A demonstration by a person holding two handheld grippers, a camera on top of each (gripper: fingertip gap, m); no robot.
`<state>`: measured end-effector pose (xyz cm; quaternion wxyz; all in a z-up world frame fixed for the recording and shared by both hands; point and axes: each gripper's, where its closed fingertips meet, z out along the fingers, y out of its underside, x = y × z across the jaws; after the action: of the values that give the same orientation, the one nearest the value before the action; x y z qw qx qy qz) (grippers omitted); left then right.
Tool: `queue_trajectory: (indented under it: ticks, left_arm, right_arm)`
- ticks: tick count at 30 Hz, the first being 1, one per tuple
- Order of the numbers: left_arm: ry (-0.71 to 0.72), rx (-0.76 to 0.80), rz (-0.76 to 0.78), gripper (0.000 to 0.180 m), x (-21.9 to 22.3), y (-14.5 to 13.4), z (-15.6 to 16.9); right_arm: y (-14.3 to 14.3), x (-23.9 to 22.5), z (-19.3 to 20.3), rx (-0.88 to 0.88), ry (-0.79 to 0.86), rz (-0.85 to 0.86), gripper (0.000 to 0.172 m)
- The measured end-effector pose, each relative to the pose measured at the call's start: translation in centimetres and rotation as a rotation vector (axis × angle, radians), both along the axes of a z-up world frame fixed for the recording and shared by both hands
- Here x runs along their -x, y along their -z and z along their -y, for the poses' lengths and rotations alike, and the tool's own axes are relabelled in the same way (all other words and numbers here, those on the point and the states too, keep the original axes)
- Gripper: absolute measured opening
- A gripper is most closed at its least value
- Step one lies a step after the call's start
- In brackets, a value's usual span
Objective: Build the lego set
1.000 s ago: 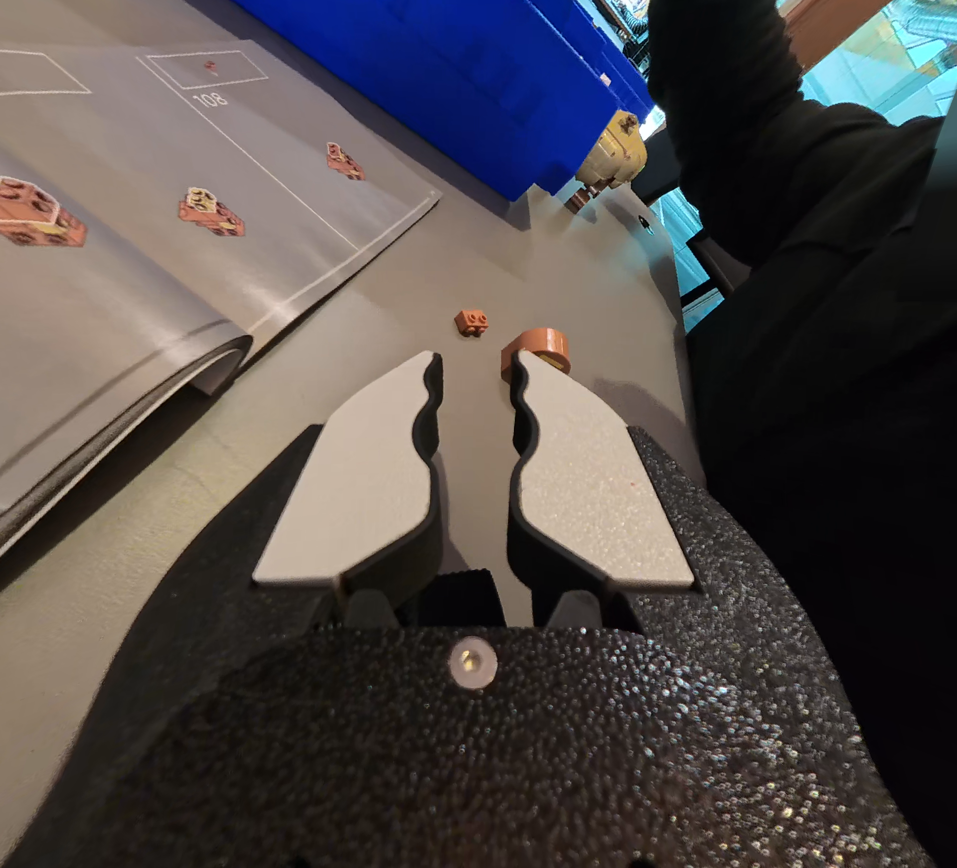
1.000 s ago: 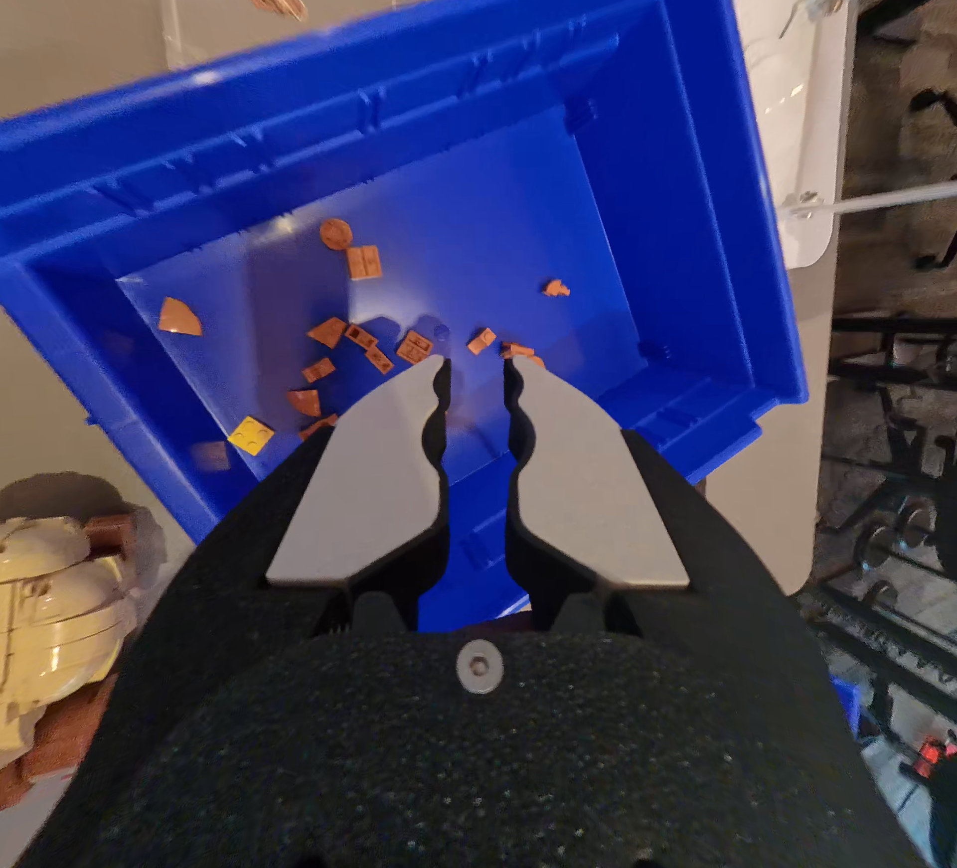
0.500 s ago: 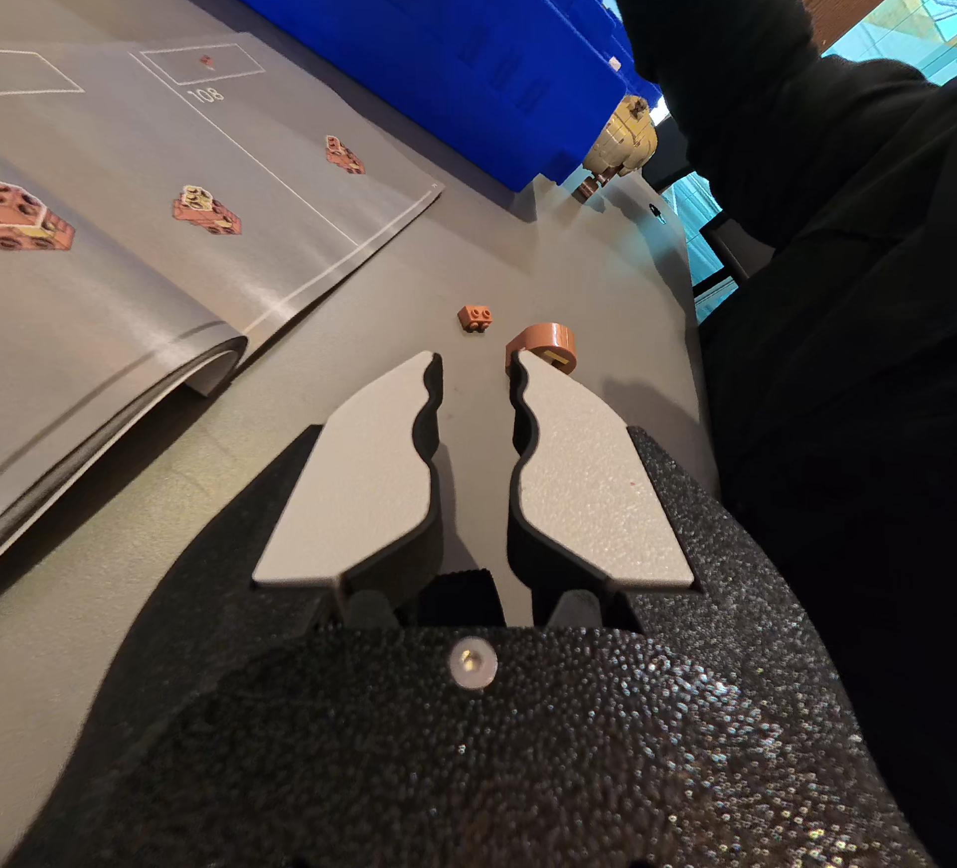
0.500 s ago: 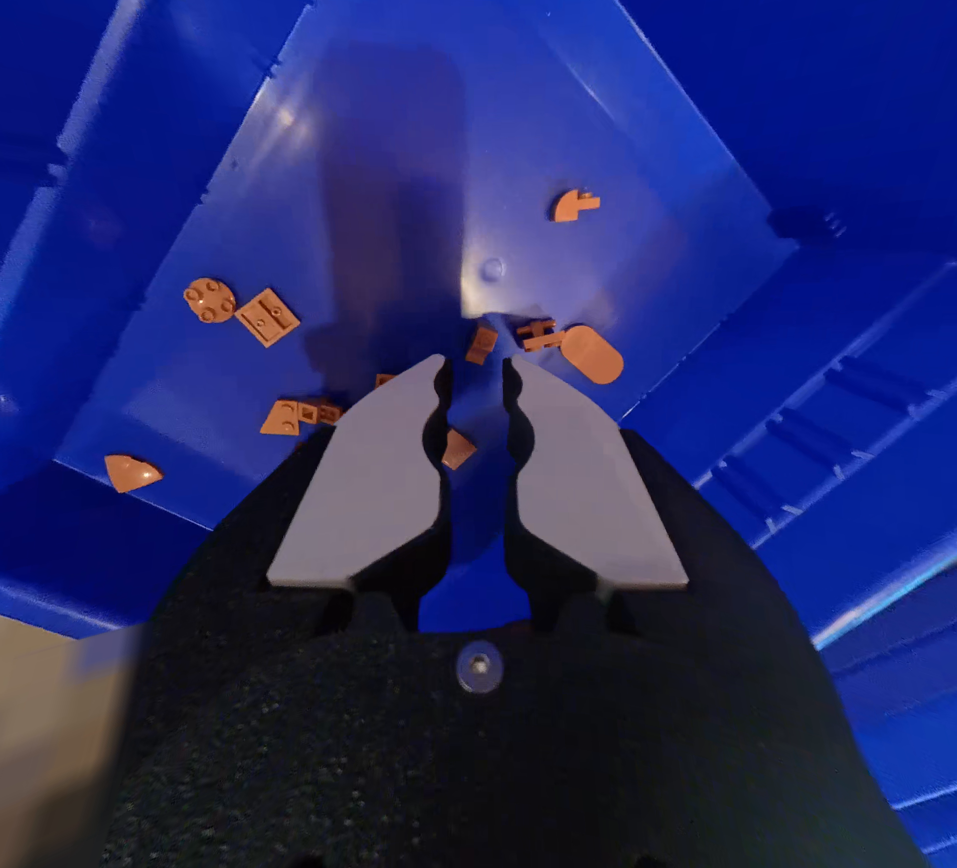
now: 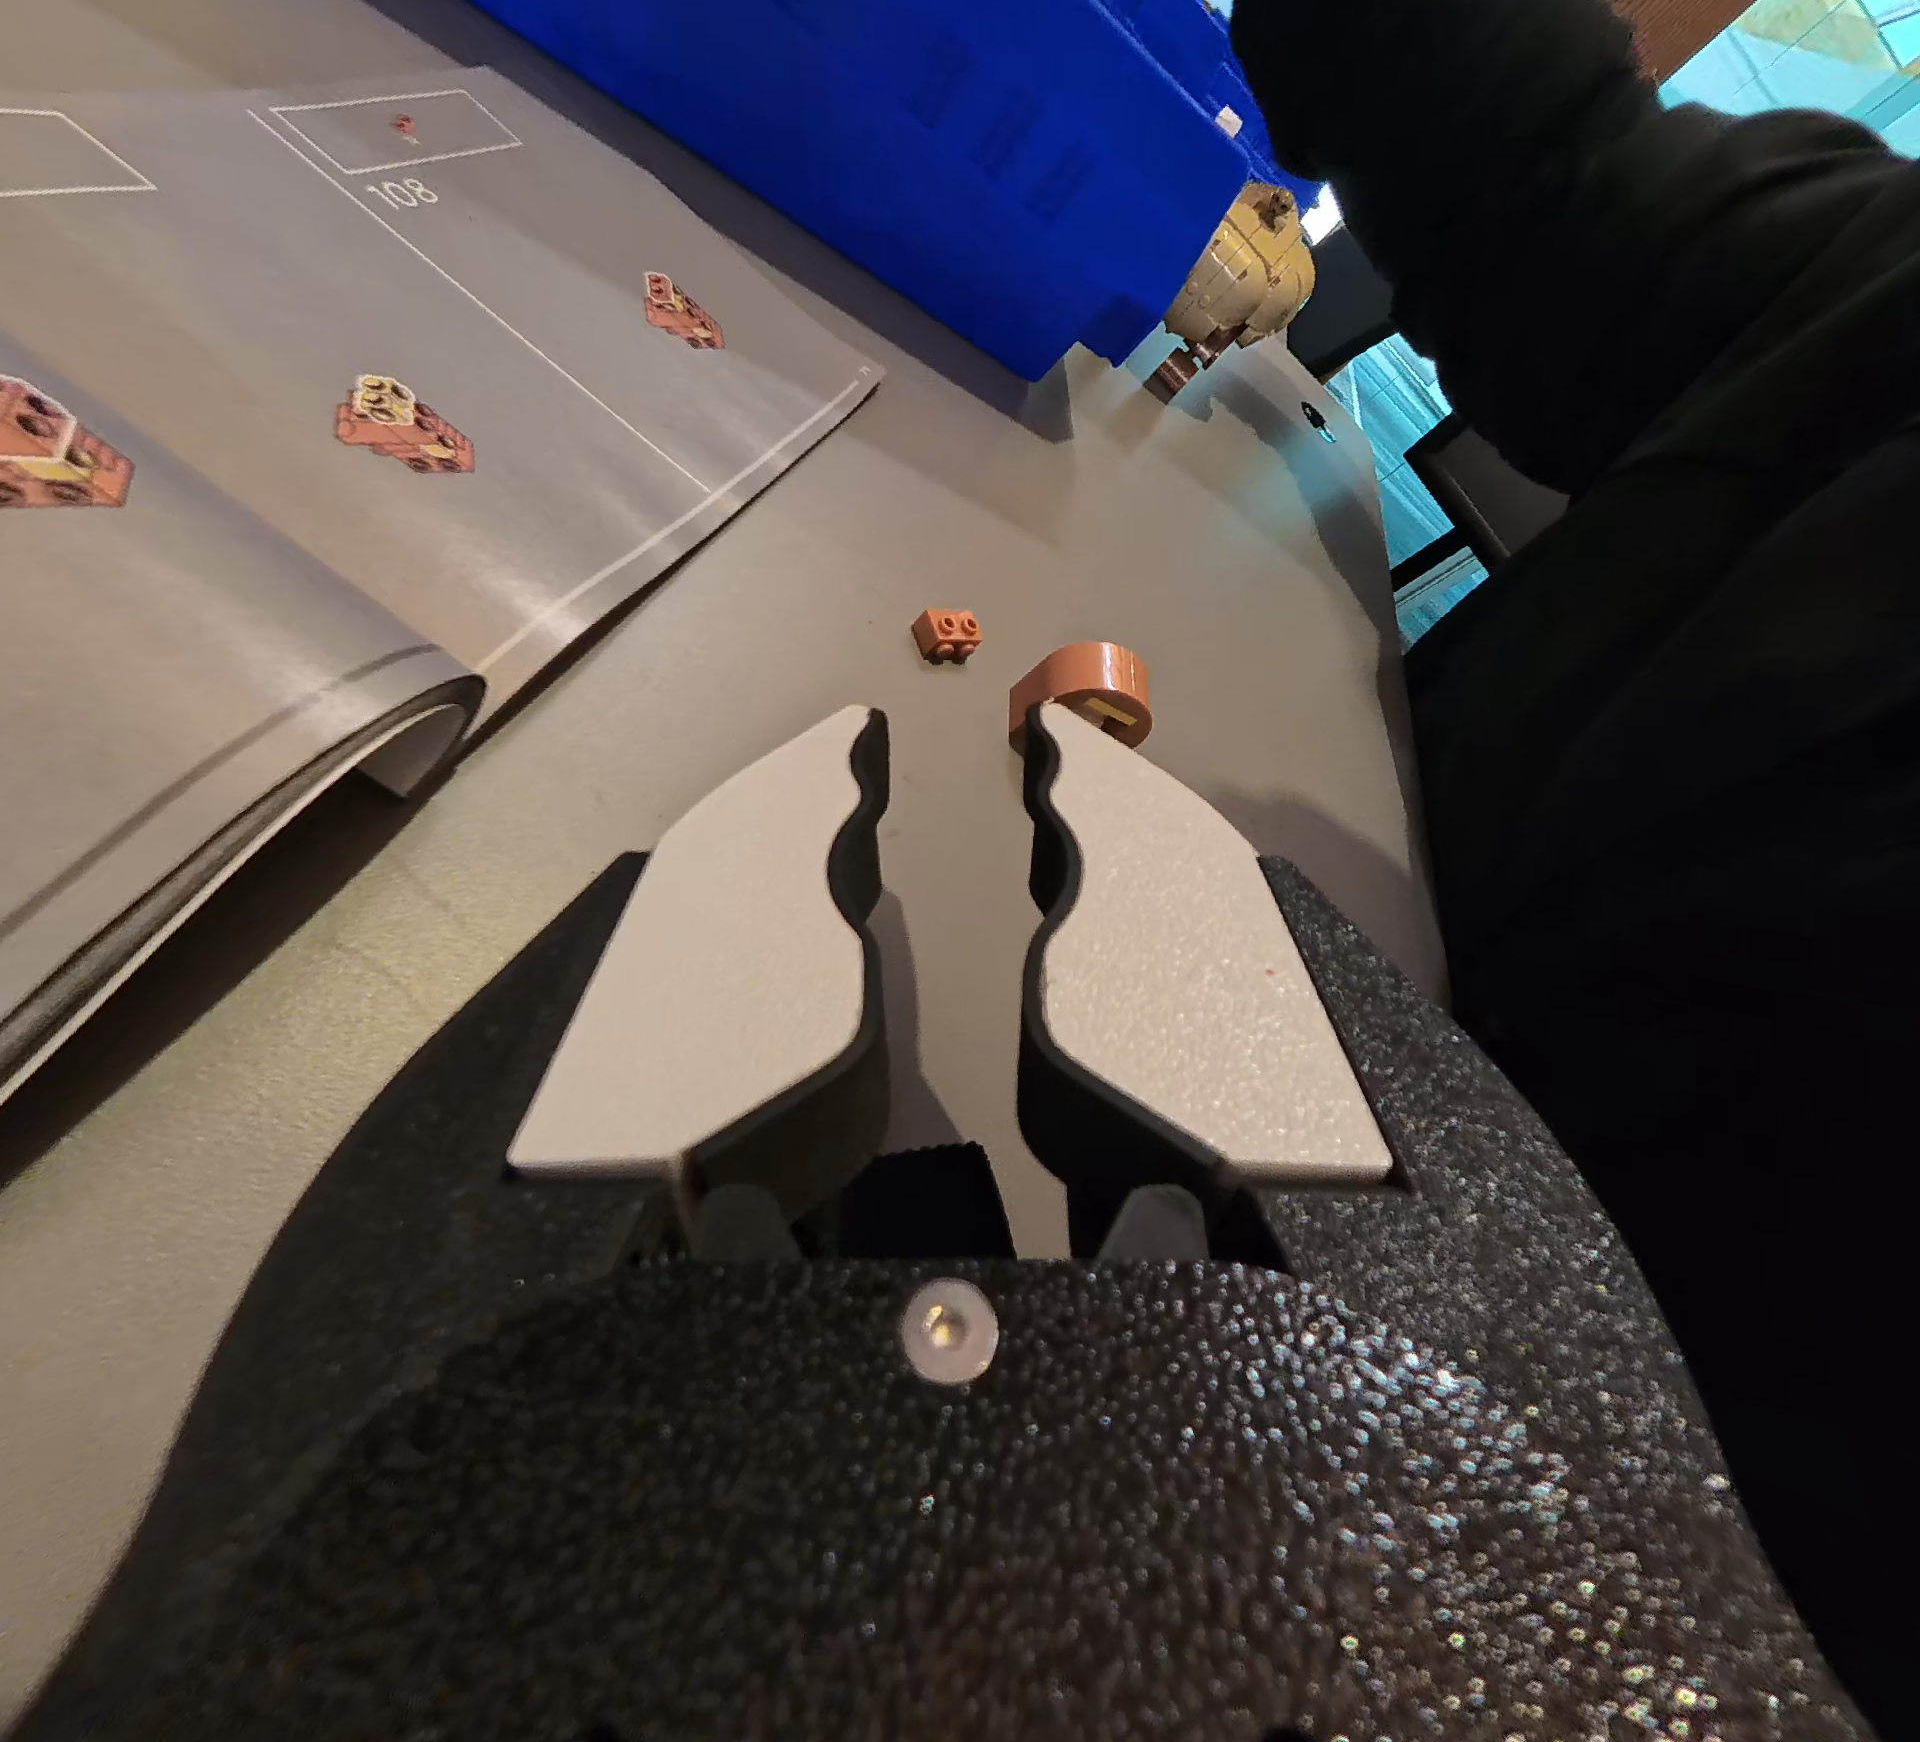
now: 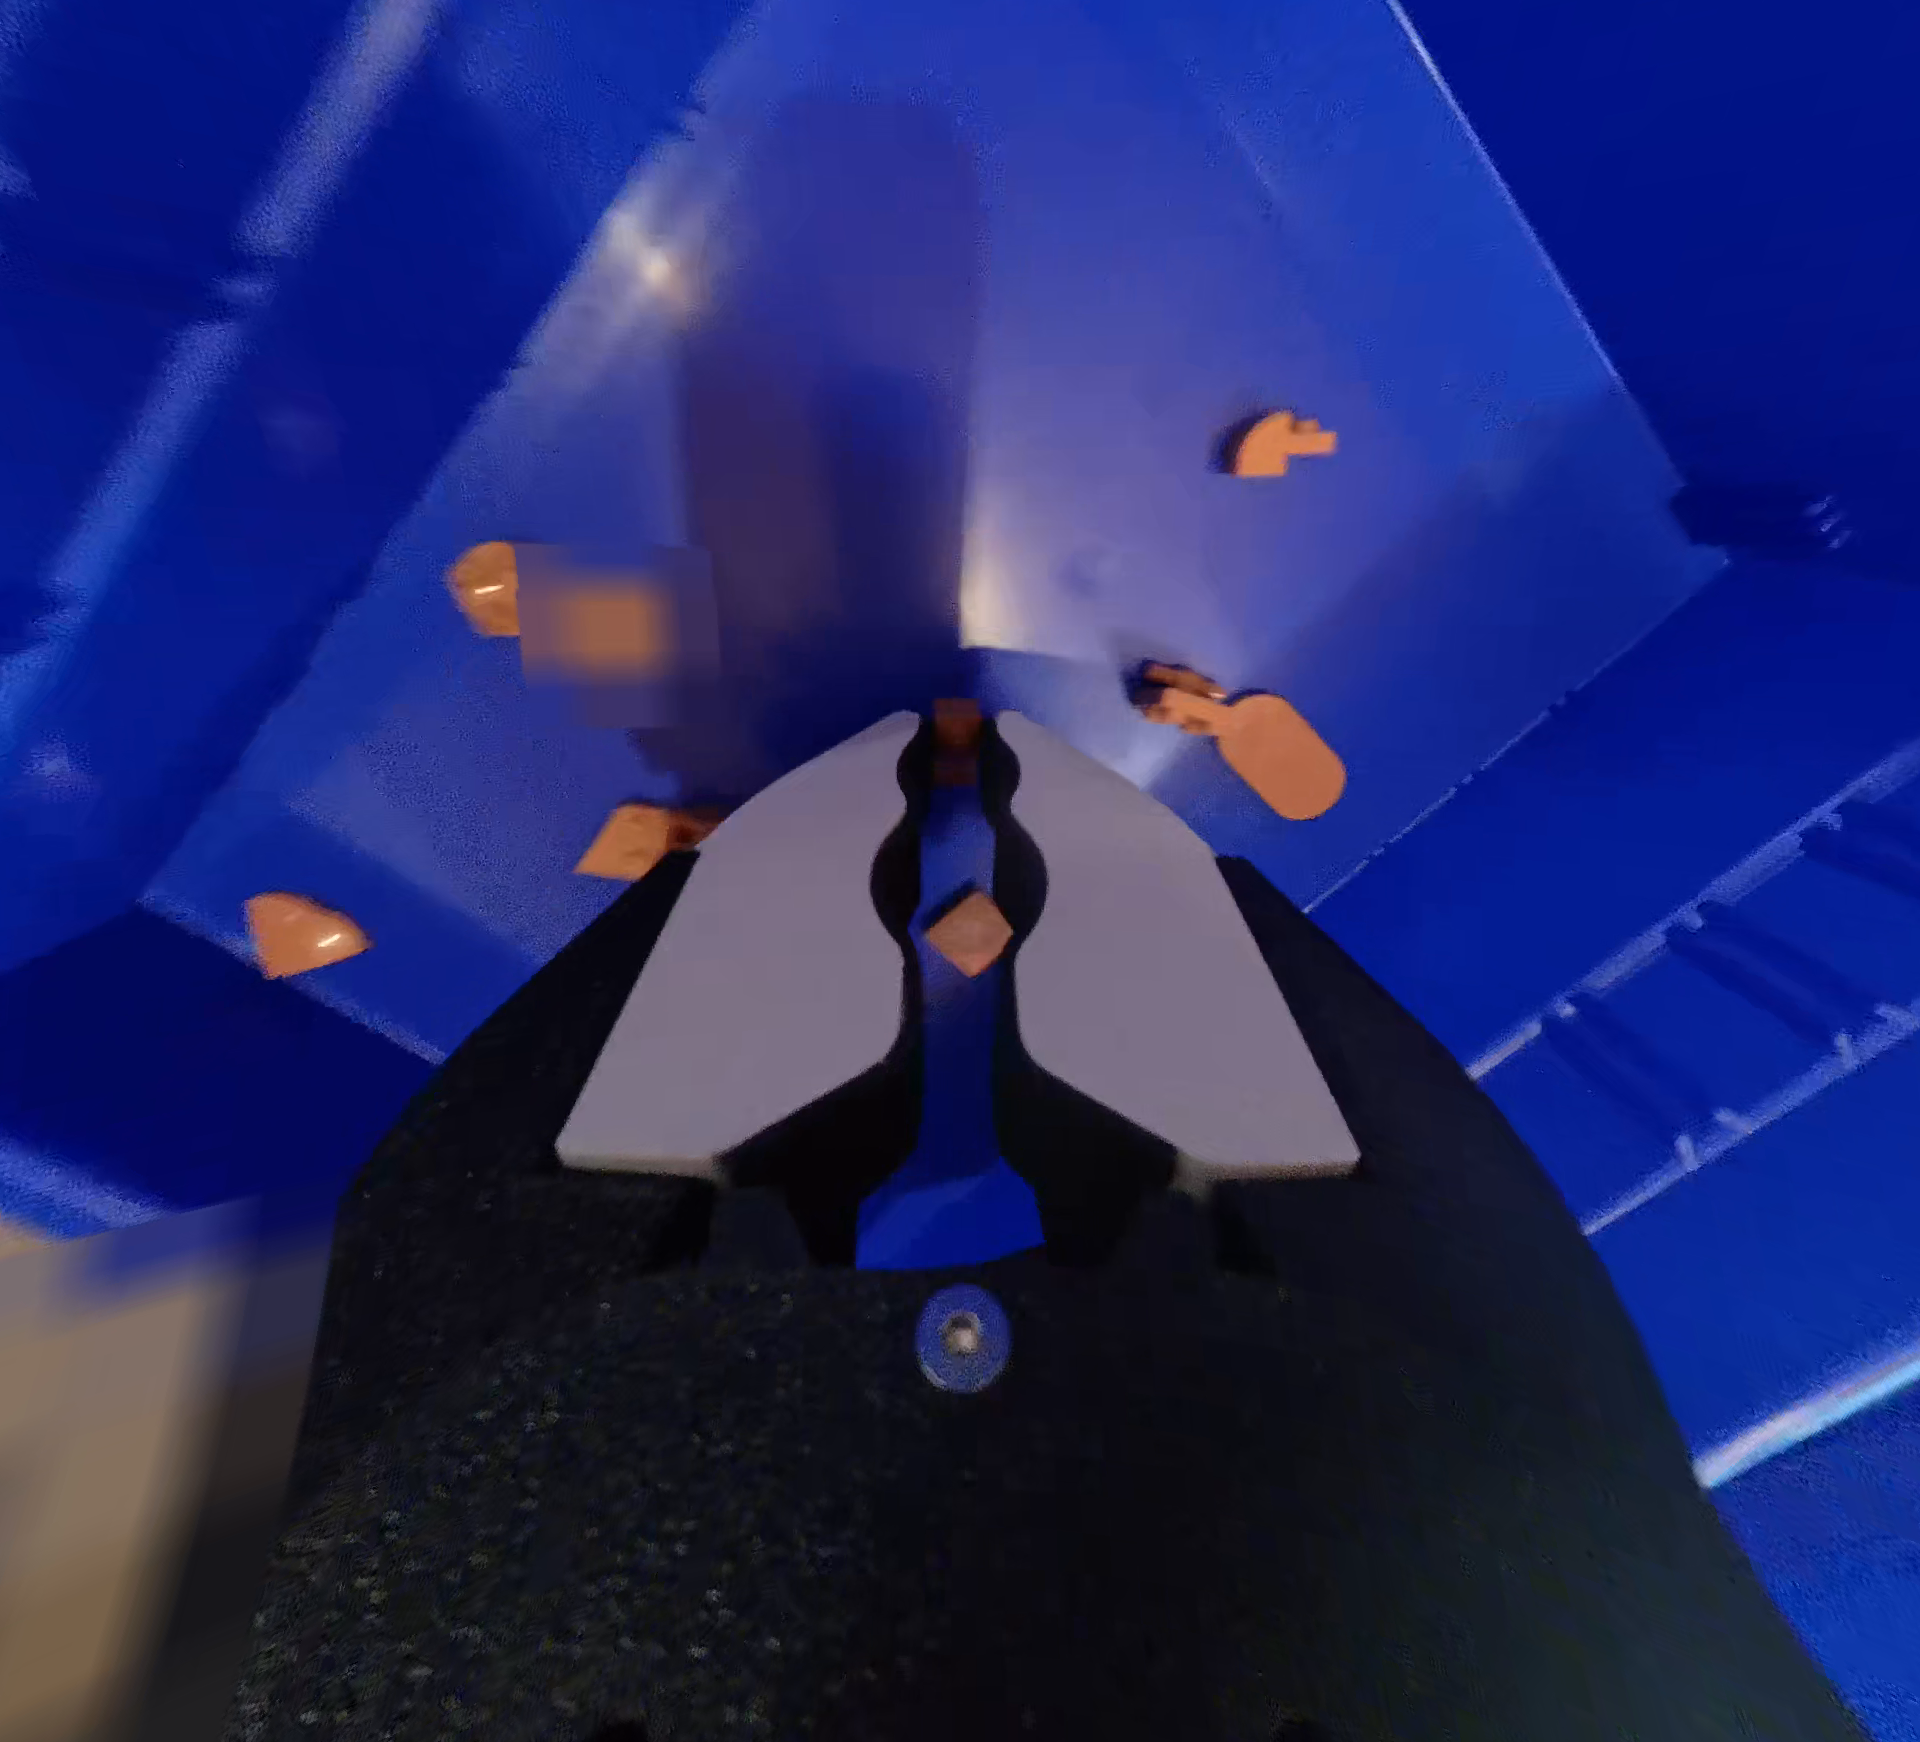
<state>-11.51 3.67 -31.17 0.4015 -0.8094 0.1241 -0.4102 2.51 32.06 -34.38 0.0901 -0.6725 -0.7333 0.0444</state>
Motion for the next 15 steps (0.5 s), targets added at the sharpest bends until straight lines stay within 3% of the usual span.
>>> queue_trajectory:
  ticks: [5,9,12,15]
  left_arm:
    - [0.001,0.004,-0.005,0.024,0.0,0.1,0.0]
    - [0.001,0.007,-0.012,0.024,-0.1,0.2,0.0]
    - [-0.001,0.008,-0.021,0.024,-0.1,0.3,-0.1]
    - [-0.004,0.007,-0.02,0.023,-0.1,0.3,-0.1]
  right_arm:
    - [-7.5,-0.3,7.0,0.107,-0.192,-0.324,0.008]
    - [-13.0,-1.7,13.2,0.158,-0.244,-0.518,0.008]
    - [-13.3,-2.1,17.5,0.193,-0.26,-0.541,0.008]
    - [-11.2,-1.6,21.8,0.256,-0.267,-0.505,0.008]
